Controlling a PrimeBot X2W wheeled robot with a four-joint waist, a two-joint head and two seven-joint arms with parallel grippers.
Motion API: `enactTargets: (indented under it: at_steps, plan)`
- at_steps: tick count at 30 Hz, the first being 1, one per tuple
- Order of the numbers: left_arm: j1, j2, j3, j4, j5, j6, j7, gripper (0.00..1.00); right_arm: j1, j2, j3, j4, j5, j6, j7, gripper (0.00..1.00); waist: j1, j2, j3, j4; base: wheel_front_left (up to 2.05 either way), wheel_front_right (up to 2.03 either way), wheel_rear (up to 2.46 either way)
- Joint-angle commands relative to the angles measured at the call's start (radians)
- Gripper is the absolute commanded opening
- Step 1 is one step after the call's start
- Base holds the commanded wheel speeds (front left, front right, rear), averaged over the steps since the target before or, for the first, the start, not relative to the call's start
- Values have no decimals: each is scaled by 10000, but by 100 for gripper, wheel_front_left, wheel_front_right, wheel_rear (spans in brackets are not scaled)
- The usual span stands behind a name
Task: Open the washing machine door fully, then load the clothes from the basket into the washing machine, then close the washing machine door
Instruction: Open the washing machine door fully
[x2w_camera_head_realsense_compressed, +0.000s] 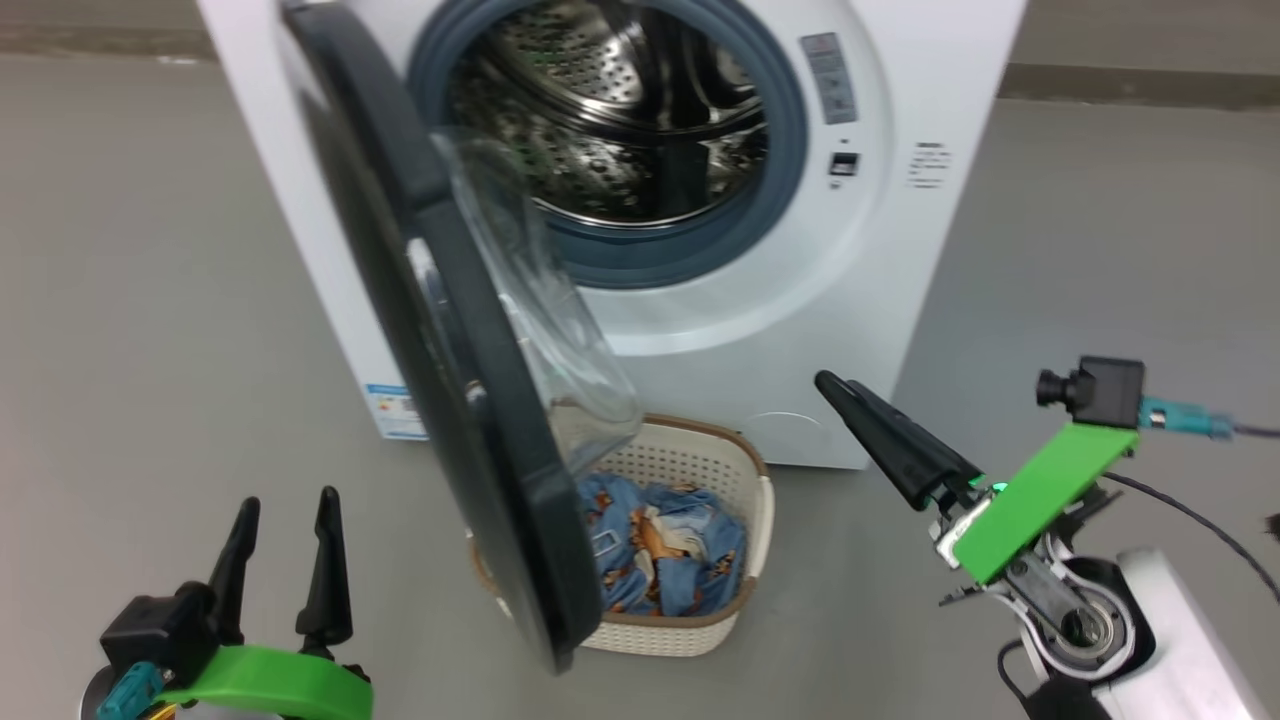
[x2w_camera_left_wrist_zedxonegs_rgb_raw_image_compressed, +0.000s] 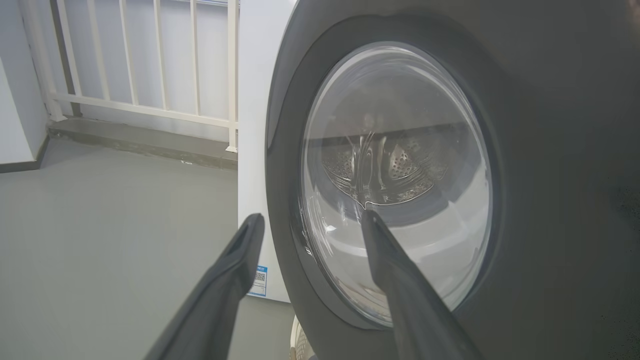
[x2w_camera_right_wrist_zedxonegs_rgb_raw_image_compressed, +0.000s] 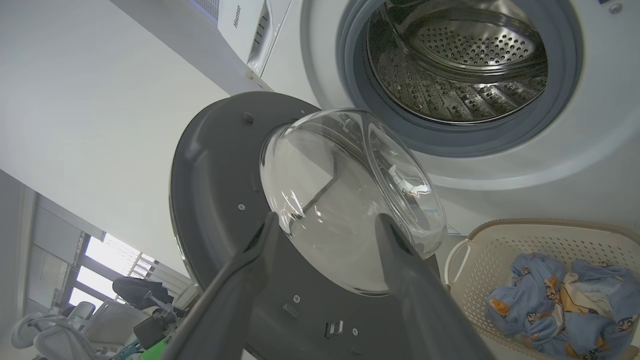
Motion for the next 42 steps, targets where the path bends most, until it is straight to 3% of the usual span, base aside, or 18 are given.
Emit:
enactTargets:
  at_steps: [1,12,20,28,42]
  plan:
    - [-79,148,369,-320,-31,34,-64,100,-5,-98,241,-395,-284,17,-274,100,0,-1,43,-466,0,0,0]
    - [252,93,484,-631,0,100,-64,100,1215,-899,653,-955,-2722,17,-4043,100,0,-1,73,-1244,0,0,0]
    - [404,73,641,-766,8,121,-64,100,1860,-1062,592,-163,-4841,17,-5793,100,0,-1,94,-1478,0,0,0]
    - [396,99,582,-725,51,99,-64,100,2020,-815,96,843,-6762,17,-6240,100,0,-1,134,-1381,0,0,0]
    - [362,147,501,-579,67,94,-64,100,1991,-399,-369,1109,-7510,17,-6298,100,0,-1,136,-1389,0,0,0]
